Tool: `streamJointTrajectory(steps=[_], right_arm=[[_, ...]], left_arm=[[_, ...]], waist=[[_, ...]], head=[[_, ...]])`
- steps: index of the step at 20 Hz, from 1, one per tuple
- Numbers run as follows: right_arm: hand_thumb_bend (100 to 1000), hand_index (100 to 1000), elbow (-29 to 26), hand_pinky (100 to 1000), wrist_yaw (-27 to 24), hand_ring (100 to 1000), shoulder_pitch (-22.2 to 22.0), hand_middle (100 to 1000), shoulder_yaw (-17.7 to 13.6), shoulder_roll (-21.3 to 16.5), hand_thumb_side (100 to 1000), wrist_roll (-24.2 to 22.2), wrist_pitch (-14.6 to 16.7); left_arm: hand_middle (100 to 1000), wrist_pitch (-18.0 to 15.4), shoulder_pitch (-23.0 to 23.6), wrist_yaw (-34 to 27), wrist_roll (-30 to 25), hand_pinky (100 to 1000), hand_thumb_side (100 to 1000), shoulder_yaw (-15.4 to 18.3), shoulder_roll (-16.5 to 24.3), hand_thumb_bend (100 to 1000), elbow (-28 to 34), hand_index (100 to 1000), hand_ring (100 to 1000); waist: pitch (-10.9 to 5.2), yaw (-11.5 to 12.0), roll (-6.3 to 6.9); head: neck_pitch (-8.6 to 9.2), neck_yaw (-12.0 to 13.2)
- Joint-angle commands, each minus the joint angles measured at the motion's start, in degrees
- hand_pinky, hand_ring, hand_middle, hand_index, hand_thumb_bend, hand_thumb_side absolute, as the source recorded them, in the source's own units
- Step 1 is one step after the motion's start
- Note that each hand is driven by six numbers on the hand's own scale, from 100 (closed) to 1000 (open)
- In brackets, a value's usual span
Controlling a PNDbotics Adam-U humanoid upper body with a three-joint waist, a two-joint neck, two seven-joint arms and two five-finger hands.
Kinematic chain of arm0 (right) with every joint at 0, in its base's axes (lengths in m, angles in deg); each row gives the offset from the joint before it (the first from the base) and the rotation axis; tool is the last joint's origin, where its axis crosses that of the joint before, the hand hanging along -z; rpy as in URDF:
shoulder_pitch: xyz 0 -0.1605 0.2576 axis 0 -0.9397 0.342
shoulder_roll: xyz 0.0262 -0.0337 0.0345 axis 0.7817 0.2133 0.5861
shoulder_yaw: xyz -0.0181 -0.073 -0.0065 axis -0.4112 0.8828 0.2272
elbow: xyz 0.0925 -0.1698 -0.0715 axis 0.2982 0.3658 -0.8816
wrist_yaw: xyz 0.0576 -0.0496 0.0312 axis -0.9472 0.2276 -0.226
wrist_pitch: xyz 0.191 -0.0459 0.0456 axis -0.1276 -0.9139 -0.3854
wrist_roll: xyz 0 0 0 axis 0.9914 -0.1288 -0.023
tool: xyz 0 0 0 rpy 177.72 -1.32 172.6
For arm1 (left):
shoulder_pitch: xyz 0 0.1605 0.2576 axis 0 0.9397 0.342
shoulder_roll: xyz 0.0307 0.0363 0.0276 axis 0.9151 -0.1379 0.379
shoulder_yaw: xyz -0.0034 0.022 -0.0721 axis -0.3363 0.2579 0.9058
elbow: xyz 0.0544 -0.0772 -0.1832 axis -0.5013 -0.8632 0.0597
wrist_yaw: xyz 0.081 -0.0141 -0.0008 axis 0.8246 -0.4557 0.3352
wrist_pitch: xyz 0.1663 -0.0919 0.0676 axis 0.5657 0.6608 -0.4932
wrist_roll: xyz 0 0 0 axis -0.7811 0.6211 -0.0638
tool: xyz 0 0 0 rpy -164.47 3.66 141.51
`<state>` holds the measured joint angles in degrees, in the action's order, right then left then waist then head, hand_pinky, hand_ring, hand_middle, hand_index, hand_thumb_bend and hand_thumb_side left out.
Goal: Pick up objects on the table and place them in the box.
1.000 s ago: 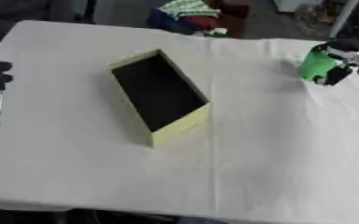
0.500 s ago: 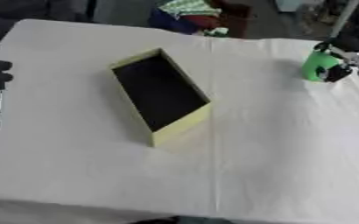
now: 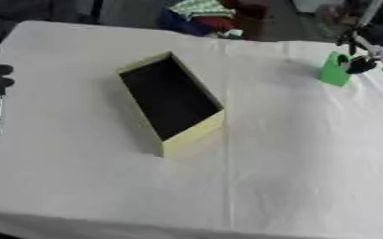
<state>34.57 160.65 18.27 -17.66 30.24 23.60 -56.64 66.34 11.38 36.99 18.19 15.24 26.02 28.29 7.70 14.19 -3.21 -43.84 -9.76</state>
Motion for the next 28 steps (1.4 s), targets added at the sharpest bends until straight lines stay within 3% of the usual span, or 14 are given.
streamJointTrajectory(steps=[1, 9, 11, 13, 14, 17, 21, 28], right_arm=[[100, 752, -1.1, 728, 1.12, 767, 0.73, 404, -0.1, -1.56, 100, 3.57, 0.71], [100, 756, -1.38, 728, 3.76, 753, 1.06, 405, 1.38, -1.18, 100, 10.71, 3.88], [100, 808, -1.66, 755, 4.41, 776, 1.2, 498, 1.63, -1.01, 100, 10.19, 4.57], [100, 900, -0.89, 799, 4.93, 831, 1.26, 708, 1.83, -0.91, 100, 8.53, 4.65], [165, 946, -0.34, 828, 5.03, 870, 1.33, 817, 1.85, -0.86, 100, 7.53, 4.54], [266, 998, 2.67, 872, 4.48, 953, 1.43, 963, 1.73, -0.85, 100, 4.61, 3.43], [288, 1000, 5.32, 884, 1.82, 979, 2.18, 984, 1.4, -1.31, 100, 0.85, 1.79], [300, 1000, 3.42, 882, -3.67, 1000, 3.16, 978, -0.26, -2.52, 107, -5.56, -0.47]], left_arm=[[733, -0.15, -0.81, -0.35, -0.05, 655, 567, 0.3, 0.58, 240, 0.97, 816, 678], [732, -0.2, -0.74, -0.36, -0.11, 656, 566, 0.28, 0.59, 241, 0.95, 817, 677], [732, -0.21, -0.74, -0.36, -0.14, 656, 566, 0.27, 0.58, 241, 0.95, 817, 677], [732, -0.2, -0.74, -0.36, -0.15, 656, 567, 0.26, 0.6, 242, 0.94, 816, 677], [732, -0.2, -0.73, -0.36, -0.15, 656, 567, 0.26, 0.6, 242, 0.92, 816, 677], [731, -0.19, -0.73, -0.37, -0.18, 656, 568, 0.25, 0.67, 242, 0.9, 816, 676], [731, -0.17, -0.73, -0.39, -0.17, 656, 568, 0.26, 0.8, 242, 0.91, 816, 676], [732, -0.15, -0.95, -0.43, -0.13, 656, 570, 0.29, 0.91, 245, 1.07, 816, 676]], waist=[[-1.02, -0.03, 0.18], [-1.33, -0.22, 0.15], [-1.36, -0.18, 0.14], [-1.36, -0.07, 0.12], [-1.34, -0.01, 0.12], [-1.16, 0.14, 0.14], [-0.82, 0.08, 0.15], [0.68, 0.31, 0.06]], head=[[-0.28, 0.06], [-0.28, 0.08], [-0.28, 0.04], [-0.28, 0.0], [-0.28, 0.01], [-0.28, 0.03], [-0.28, -0.02], [-0.28, 0.24]])
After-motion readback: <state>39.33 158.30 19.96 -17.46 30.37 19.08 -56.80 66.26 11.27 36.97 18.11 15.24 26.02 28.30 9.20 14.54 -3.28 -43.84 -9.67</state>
